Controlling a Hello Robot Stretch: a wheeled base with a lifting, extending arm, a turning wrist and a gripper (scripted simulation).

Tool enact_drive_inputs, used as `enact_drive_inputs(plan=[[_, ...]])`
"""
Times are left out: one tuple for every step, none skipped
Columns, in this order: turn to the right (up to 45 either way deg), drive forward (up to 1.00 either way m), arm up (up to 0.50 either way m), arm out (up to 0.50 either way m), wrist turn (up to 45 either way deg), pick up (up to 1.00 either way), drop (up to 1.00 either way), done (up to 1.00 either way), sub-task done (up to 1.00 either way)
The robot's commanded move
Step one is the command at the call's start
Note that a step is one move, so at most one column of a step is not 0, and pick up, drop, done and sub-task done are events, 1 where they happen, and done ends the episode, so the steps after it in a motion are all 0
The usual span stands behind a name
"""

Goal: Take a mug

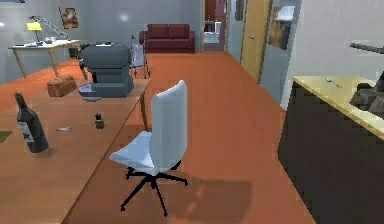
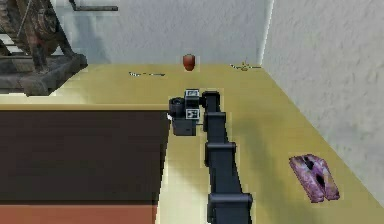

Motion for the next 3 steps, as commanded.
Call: enact_drive_inputs(plan=[[0.0,0.0,0.0,0.0,0.0,1.0,0.0,0.0,0.0],[0.0,0.0,0.1,0.0,0.0,0.0,0.0,0.0,0.0],[0.0,0.0,0.0,0.0,0.0,0.0,0.0,1.0,0.0]])
